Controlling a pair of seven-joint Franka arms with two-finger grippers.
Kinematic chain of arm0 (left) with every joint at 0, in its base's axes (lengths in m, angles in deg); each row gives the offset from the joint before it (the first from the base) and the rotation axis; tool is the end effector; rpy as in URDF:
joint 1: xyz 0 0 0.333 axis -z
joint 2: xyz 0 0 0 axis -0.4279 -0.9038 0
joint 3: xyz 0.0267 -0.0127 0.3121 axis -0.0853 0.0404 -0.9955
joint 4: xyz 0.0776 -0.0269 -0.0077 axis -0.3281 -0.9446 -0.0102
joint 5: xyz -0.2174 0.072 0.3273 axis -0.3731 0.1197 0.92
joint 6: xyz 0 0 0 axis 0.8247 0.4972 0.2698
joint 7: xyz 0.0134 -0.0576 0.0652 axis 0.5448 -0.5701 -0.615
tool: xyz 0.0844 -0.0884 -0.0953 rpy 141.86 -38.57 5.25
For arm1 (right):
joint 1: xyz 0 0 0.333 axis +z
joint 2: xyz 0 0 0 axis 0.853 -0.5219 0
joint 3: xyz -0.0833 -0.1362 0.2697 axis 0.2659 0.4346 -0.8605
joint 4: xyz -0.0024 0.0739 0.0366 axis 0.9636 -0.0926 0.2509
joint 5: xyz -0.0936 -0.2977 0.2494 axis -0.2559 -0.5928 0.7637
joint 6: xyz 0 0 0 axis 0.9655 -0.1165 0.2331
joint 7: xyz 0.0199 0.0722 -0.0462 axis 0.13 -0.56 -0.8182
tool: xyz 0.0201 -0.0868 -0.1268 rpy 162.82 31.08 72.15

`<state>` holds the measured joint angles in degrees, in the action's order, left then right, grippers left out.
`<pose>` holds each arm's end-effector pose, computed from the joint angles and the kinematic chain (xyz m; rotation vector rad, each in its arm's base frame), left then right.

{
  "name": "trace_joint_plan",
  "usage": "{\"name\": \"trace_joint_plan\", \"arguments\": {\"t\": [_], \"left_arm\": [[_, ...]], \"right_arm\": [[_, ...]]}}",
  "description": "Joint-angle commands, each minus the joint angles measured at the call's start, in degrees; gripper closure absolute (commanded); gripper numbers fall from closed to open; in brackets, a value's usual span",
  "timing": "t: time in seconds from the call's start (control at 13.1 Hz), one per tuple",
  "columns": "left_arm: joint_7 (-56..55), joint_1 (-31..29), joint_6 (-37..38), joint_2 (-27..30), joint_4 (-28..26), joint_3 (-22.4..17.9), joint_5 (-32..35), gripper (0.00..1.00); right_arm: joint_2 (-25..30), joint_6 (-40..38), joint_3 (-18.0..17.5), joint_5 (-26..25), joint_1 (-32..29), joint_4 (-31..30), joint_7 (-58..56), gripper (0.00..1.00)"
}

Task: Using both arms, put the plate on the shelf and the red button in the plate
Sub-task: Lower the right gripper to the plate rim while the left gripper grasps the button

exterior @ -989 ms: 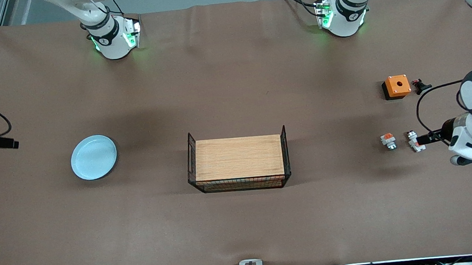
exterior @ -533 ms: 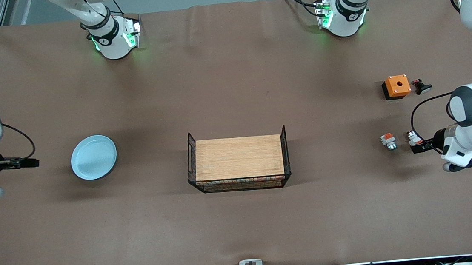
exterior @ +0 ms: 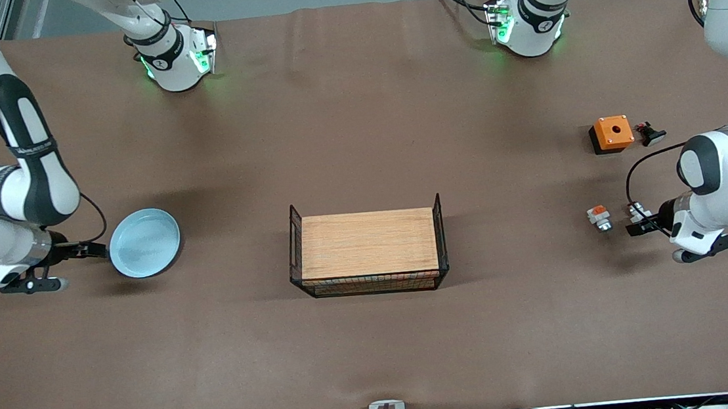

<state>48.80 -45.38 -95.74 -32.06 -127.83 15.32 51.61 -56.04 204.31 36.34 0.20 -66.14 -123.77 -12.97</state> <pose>0.6367 0.1366 0.1415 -3.0866 -0.4030 0.1992 0.5843 -0.1525 0.1822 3.0883 -0.0548 -0.1559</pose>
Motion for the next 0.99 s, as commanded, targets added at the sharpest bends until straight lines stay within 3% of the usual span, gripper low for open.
{"name": "trace_joint_plan", "arguments": {"t": [0.0,0.23,0.53,0.76,0.91], "left_arm": [[0.52,-1.48,-1.98,0.91,-2.82,0.38,0.95,0.24],[0.70,-1.58,-2.25,1.26,-3.44,0.38,1.04,0.27],[0.79,-1.58,-1.81,1.79,-3.53,0.38,1.04,0.26],[0.79,-1.67,-1.46,1.97,-4.23,0.38,1.04,0.27],[0.79,-1.84,-1.37,2.06,-4.76,0.38,1.04,0.27]], "right_arm": [[2.82,6.30,-0.15,-0.34,-0.05,-6.49,-0.12,0.00],[2.39,7.72,-0.24,0.10,-0.40,-7.47,-0.03,0.00],[0.46,7.99,-0.33,0.19,-0.41,-7.65,-0.03,0.14],[-1.48,10.88,-0.33,0.19,-0.49,-7.73,-0.03,0.16],[-1.57,10.89,-0.42,0.28,-0.49,-7.82,0.14,0.23]]}}
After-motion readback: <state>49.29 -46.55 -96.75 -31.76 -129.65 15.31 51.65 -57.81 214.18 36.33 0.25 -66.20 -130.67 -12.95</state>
